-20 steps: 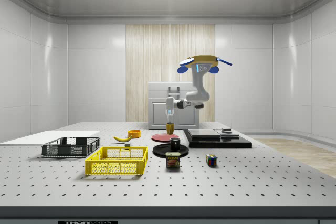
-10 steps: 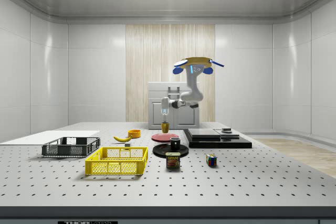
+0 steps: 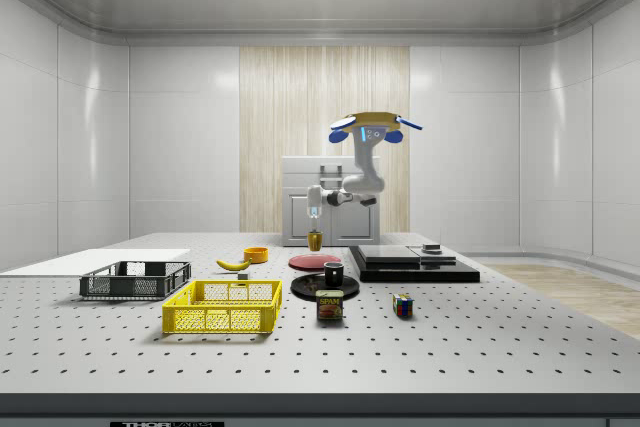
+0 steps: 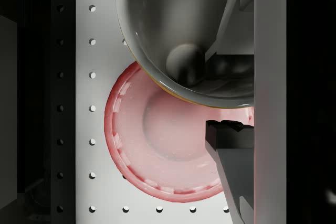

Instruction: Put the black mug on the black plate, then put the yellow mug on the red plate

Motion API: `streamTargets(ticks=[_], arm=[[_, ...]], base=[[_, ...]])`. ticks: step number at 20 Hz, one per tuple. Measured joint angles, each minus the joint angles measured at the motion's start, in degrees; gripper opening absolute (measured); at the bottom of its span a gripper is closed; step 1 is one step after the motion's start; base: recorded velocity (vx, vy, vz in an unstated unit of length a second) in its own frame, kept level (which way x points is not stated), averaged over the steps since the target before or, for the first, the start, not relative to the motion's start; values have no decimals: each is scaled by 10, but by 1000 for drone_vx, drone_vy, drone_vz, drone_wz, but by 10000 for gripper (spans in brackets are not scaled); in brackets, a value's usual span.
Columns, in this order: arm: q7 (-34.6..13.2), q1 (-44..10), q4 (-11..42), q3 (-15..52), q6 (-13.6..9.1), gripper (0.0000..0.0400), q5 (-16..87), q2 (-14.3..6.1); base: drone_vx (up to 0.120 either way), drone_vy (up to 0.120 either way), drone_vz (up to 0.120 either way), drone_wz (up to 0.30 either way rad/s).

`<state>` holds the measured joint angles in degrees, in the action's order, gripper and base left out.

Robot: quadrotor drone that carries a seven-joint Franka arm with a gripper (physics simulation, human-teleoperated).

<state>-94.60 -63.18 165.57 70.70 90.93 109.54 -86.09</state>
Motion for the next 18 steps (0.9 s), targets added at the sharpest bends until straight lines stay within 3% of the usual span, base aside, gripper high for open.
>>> streamTargets(ticks=[5, 9, 18], arm=[[0, 0, 0, 0, 1, 110, 0, -1], [0, 0, 0, 0, 1, 110, 0, -1], [7, -1, -13, -41, 20, 110, 38, -5]], base=[[0, -120, -112, 0], [0, -110, -10, 0], [0, 0, 0, 0]])
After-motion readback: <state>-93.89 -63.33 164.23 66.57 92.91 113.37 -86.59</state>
